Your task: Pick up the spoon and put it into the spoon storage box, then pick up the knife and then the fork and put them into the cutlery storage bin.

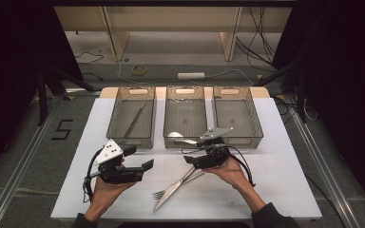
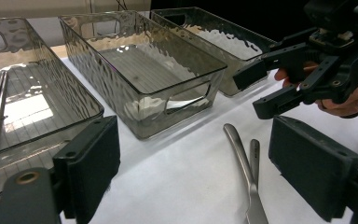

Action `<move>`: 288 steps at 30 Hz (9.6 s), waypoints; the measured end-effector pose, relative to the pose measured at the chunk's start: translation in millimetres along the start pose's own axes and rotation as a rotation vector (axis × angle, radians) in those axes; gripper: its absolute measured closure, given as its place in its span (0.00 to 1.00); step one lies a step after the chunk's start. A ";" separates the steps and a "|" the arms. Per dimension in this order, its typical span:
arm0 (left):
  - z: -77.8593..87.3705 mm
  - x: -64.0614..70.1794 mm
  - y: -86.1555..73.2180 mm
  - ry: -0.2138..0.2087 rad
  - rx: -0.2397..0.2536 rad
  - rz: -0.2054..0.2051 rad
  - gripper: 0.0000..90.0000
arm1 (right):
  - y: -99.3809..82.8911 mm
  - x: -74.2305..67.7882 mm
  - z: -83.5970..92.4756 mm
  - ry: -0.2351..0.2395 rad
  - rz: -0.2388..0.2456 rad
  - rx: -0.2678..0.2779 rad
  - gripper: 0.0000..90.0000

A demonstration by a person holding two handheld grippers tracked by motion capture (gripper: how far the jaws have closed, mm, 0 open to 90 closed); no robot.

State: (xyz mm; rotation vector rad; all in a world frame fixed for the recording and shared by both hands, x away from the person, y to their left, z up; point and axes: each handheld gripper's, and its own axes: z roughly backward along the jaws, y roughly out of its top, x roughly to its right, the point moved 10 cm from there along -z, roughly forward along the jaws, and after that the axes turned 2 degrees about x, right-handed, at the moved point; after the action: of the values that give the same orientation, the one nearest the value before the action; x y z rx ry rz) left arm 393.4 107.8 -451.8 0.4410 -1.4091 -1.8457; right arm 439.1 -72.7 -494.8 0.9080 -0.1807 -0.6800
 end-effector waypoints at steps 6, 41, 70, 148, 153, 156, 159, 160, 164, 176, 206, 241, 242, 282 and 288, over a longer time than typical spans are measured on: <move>0.2 0.8 -0.1 -0.001 -0.002 -0.005 0.18 | -7.6 0.0 -5.4 -0.006 0.002 -0.029 0.31; 1.3 2.6 -2.3 -0.001 -0.008 -0.021 0.18 | -44.6 18.3 -46.6 -0.062 0.086 -0.235 1.00; 2.5 2.0 -2.5 0.000 -0.007 -0.021 0.18 | -57.5 10.8 -29.6 -0.007 0.051 -0.357 1.00; 1.2 2.4 -3.2 0.001 -0.011 -0.024 0.18 | -89.1 -56.8 8.7 0.167 0.409 -0.516 0.53; 0.9 2.5 -3.2 -0.001 -0.011 -0.025 0.18 | -89.6 -56.5 6.9 0.165 0.415 -0.524 0.56; 0.9 2.6 -3.4 -0.001 -0.012 -0.026 0.18 | -89.7 -56.5 6.5 0.165 0.426 -0.529 0.59; 0.8 2.7 -3.4 -0.001 -0.013 -0.025 0.18 | -90.7 -56.2 6.8 0.162 0.435 -0.546 0.62; 0.7 2.8 -3.4 -0.001 -0.013 -0.026 0.18 | -90.8 -56.1 7.0 0.160 0.434 -0.550 0.63; 0.7 2.9 -3.4 -0.001 -0.013 -0.026 0.18 | -90.3 -55.2 5.5 0.143 0.448 -0.549 0.67; 0.7 3.0 -3.6 -0.001 -0.014 -0.029 0.18 | -92.3 -54.9 5.0 0.147 0.468 -0.618 0.73; 2.0 2.5 -3.9 0.003 -0.013 -0.023 0.18 | -93.0 -61.3 4.7 0.157 0.559 -0.691 0.89; 3.8 0.8 -1.7 0.009 0.002 -0.023 0.18 | -64.6 -35.5 27.6 0.157 0.367 -0.522 0.89; 3.7 0.8 -1.7 0.008 0.004 -0.023 0.18 | -62.2 -32.9 28.6 0.148 0.344 -0.503 0.90; 4.8 -2.0 -1.0 0.012 0.008 -0.012 0.18 | 25.5 84.8 85.1 0.013 -0.092 -0.054 0.90; 4.9 -1.6 -0.8 0.012 0.009 -0.013 0.18 | 37.6 111.5 87.5 -0.055 -0.139 -0.035 0.89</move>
State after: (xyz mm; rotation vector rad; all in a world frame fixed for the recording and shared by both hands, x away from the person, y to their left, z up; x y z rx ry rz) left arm 390.8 112.4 -451.2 0.4666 -1.4099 -1.8445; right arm 506.7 -183.5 -426.4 0.8746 -0.1556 -0.8352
